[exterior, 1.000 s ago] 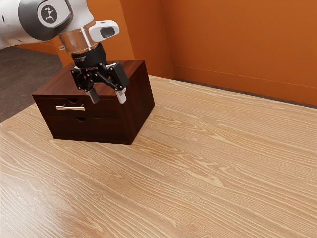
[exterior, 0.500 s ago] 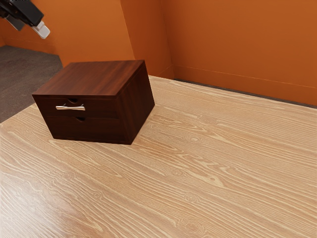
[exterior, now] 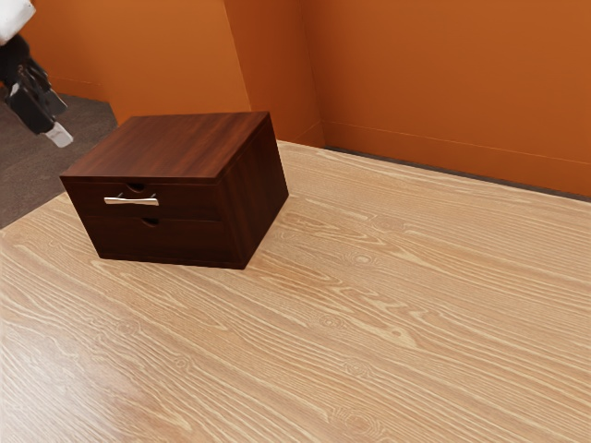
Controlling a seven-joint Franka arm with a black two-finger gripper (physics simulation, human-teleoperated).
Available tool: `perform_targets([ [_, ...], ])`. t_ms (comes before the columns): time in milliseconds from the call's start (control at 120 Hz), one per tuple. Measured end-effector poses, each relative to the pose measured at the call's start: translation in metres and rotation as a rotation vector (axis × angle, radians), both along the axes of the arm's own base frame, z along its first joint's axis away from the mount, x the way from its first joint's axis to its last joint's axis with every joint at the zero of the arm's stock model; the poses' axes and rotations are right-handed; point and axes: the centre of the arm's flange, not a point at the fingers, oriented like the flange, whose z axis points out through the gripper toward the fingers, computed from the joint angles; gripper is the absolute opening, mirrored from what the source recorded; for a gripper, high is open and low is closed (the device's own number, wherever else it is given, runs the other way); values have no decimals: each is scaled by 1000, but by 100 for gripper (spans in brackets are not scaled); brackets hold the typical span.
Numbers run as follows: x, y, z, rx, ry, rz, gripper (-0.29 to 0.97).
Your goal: Pull the drawer handle with one arm to open the drawer
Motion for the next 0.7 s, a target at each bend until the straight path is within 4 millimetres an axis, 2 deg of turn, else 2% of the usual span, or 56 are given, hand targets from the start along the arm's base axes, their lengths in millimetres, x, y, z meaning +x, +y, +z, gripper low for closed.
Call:
perform_targets([
  [67,15,6,-34,-9,37,-67,68],
  [117,15,11,-54,-9,49,-101,67],
  [158,5,16,-63,-1,46,-119,66],
  [233,-21,26,-69,43,19,-134,65],
  [283,-33,38,-82,72,21,-132,64],
  [383,-45,53,-102,130,7,-144,62],
  [475,-39,53,-103,186,-28,-185,64],
  [583,-21,34,-100,243,-62,-265,65],
  [700,-9,26,-124,275,-64,-334,65],
])
